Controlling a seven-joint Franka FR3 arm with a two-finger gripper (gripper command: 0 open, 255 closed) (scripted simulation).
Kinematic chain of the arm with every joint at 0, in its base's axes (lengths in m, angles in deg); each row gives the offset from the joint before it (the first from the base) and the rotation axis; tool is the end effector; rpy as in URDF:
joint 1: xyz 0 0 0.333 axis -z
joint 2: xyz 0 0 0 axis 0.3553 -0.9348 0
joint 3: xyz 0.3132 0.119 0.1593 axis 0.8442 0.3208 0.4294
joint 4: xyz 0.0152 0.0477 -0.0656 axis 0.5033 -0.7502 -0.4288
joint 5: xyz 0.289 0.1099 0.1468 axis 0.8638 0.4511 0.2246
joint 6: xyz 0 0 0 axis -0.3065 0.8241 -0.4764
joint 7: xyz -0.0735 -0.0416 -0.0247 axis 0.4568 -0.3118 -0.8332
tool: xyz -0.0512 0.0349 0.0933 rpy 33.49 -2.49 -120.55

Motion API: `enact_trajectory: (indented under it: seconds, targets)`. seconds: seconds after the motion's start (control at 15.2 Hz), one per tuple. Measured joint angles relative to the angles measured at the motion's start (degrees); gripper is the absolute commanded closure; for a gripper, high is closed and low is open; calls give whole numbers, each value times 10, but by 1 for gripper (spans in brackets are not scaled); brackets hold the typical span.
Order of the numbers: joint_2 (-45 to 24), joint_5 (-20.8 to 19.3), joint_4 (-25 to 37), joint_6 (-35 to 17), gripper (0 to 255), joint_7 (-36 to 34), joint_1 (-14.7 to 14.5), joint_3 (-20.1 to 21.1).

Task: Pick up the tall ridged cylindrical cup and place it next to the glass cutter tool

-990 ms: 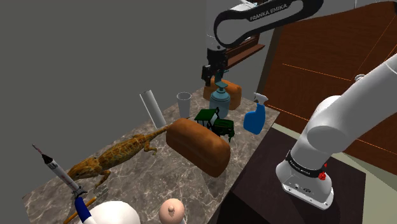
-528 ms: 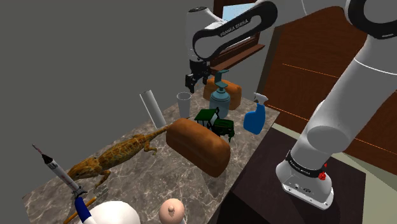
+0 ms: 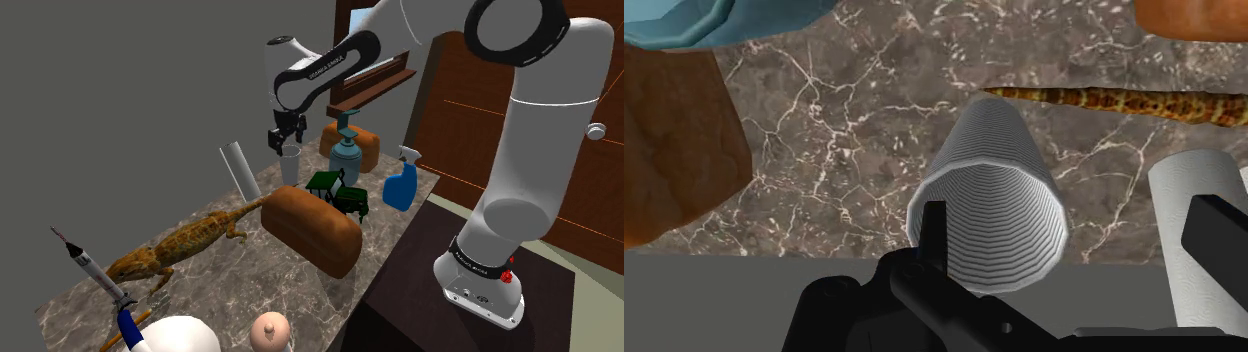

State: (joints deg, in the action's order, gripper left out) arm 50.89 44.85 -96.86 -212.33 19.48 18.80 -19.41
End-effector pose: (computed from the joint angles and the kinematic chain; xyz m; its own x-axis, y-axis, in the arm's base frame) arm 0.5716 0.0965 0.4460 0.9981 0.0237 0.0569 0.0177 -0.9945 0.1032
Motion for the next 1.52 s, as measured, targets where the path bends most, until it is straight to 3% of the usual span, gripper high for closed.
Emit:
enact_trajectory:
  seconds: [0.33,1.12,1.19,1.52]
  targets:
    - [-76,-13,64,-10,0,-10,-9,-2]
    - [-109,-22,59,-48,0,-15,-9,-7]
    - [-109,-22,59,-48,255,-15,-9,-7]
    - [-109,-22,59,-48,255,-15,-9,-7]
